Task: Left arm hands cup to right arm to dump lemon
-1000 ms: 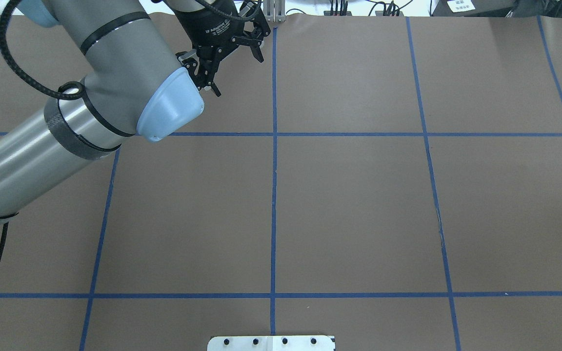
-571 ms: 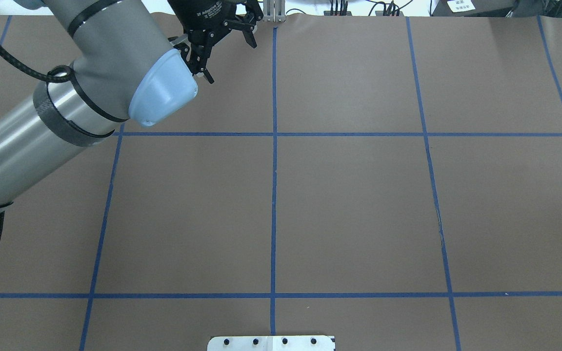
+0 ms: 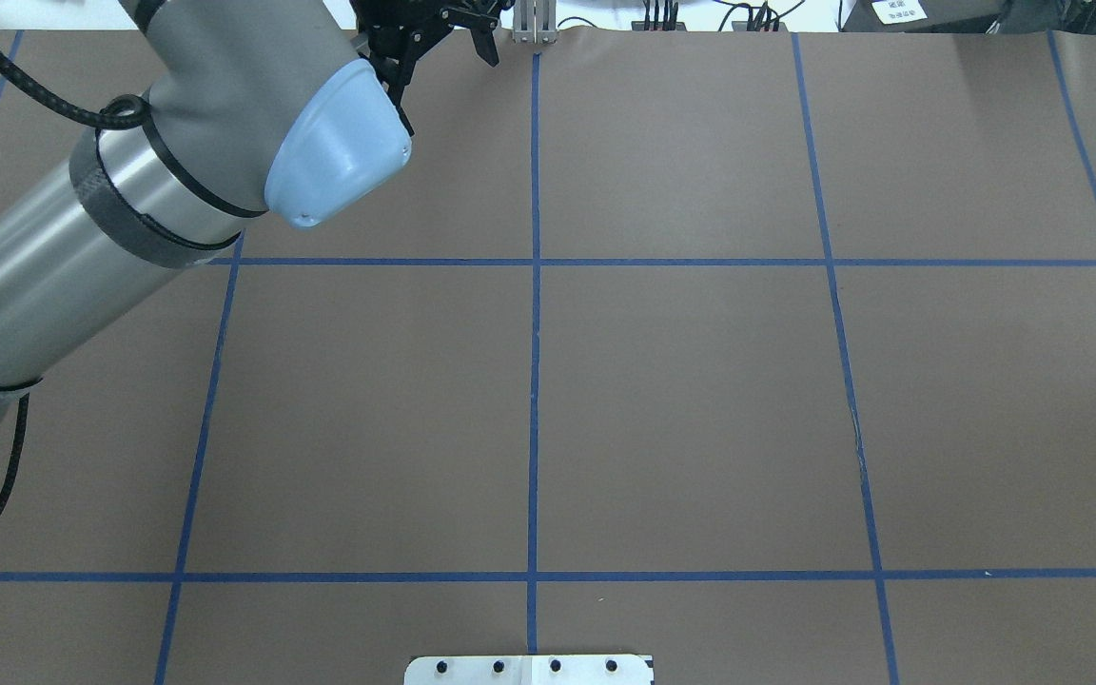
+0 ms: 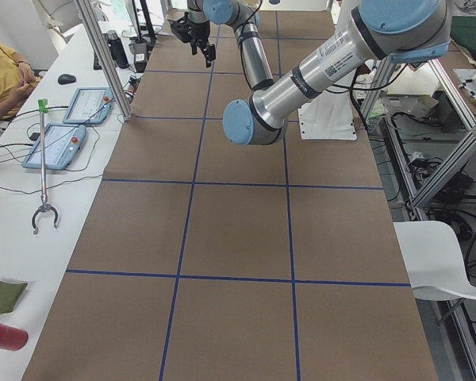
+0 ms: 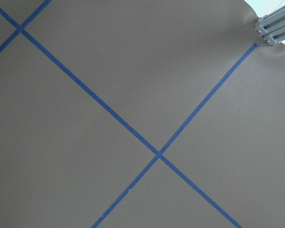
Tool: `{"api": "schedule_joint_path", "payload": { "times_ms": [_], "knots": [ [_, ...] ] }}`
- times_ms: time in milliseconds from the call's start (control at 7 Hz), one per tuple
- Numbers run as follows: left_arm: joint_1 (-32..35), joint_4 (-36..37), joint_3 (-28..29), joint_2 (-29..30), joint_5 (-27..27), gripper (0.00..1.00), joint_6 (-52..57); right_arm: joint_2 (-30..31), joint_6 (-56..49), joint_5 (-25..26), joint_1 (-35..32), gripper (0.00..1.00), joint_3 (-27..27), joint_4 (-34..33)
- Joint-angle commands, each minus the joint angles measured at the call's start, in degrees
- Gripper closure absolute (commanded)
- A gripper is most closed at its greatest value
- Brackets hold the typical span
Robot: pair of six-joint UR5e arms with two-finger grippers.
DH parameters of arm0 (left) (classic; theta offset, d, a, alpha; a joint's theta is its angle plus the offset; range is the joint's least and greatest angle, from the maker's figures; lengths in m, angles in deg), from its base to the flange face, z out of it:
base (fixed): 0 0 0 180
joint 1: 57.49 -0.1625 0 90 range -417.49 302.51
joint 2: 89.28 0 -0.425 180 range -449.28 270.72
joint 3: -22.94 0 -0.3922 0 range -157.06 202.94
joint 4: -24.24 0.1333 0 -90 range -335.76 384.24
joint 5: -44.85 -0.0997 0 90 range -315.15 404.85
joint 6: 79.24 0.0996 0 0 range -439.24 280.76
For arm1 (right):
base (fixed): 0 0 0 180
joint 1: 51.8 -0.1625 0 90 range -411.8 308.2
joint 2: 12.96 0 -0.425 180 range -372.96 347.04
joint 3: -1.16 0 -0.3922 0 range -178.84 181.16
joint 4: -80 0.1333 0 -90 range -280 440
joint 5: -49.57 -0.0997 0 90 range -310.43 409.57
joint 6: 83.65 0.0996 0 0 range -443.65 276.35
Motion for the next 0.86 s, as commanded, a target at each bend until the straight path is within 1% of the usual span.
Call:
{"api": "schedule_joint_path", "payload": {
  "times_ms": [0,143,286,429,571,714],
  "knots": [
    [-0.08,-0.03,0.45,0.07,-0.42,0.0,0.96,-0.82,-1.17,-0.26,0.5,1.0,5.37,-1.19],
    [-0.08,-0.03,0.36,-0.02,-0.51,0.0,2.54,-2.91,-10.15,-0.35,2.33,1.0,6.28,-4.25],
    [-0.08,-0.03,0.45,0.06,-0.51,0.0,2.9,-5.37,-16.94,0.08,5.48,1.0,6.64,-7.24],
    [-0.25,-0.03,0.45,0.07,-0.51,0.0,3.6,-7.74,-29.8,0.78,8.91,1.0,6.73,-9.79],
    [-0.34,-0.29,0.36,0.07,-0.51,0.0,3.7,-9.33,-45.94,1.05,12.07,1.0,6.65,-11.39],
    [-0.69,-0.38,0.27,0.15,-0.51,0.0,5.96,-11.78,-58.98,1.14,15.15,1.0,6.73,-13.4]
  ]
}}
